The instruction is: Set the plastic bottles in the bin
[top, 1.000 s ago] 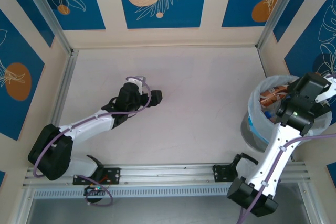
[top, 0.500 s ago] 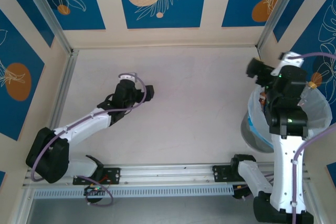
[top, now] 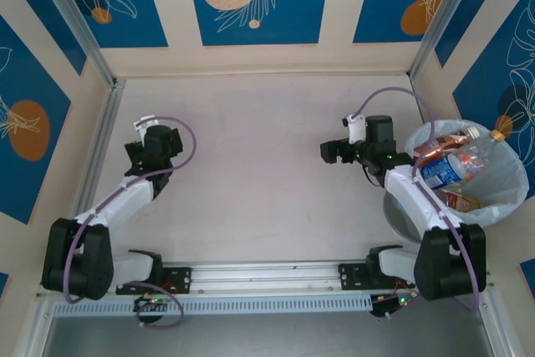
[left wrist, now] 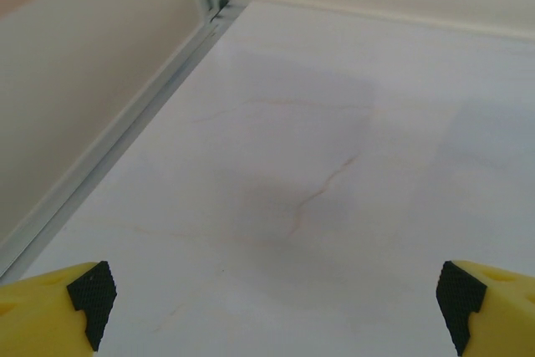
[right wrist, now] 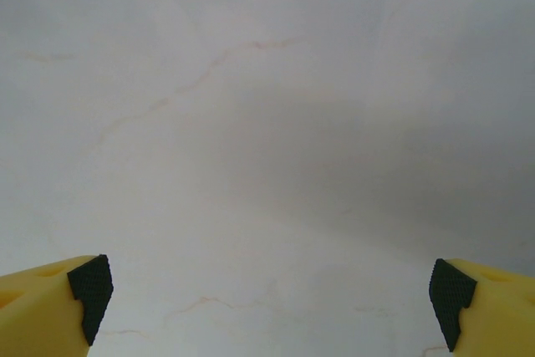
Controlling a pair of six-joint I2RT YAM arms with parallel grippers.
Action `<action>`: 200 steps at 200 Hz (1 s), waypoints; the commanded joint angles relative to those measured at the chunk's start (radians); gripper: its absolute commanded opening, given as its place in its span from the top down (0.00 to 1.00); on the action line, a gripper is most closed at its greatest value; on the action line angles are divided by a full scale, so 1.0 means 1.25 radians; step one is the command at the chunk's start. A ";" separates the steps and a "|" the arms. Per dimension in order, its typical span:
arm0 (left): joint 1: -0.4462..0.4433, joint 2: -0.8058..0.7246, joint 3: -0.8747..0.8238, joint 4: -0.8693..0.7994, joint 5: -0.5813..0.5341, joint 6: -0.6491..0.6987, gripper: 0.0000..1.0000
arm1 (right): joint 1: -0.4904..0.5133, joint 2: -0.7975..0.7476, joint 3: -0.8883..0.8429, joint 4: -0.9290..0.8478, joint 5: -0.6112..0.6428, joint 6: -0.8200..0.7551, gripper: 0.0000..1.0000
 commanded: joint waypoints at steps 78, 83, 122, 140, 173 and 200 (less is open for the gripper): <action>0.051 0.079 -0.062 0.200 0.184 0.179 0.00 | -0.021 0.197 -0.119 0.468 -0.035 -0.003 0.01; 0.051 0.075 -0.077 0.211 0.188 0.177 0.00 | -0.023 0.191 -0.128 0.480 -0.030 -0.010 0.01; 0.050 0.049 -0.160 0.334 0.206 0.209 0.00 | -0.067 0.166 -0.237 0.678 -0.073 0.000 0.01; 0.050 0.083 -0.184 0.413 0.210 0.221 0.00 | -0.094 0.167 -0.302 0.808 -0.084 0.028 0.01; 0.052 0.112 -0.207 0.494 0.261 0.225 0.00 | -0.115 0.215 -0.347 0.917 -0.101 0.048 0.01; 0.052 0.213 -0.218 0.620 0.257 0.222 0.00 | -0.139 0.235 -0.292 0.850 -0.128 0.073 0.01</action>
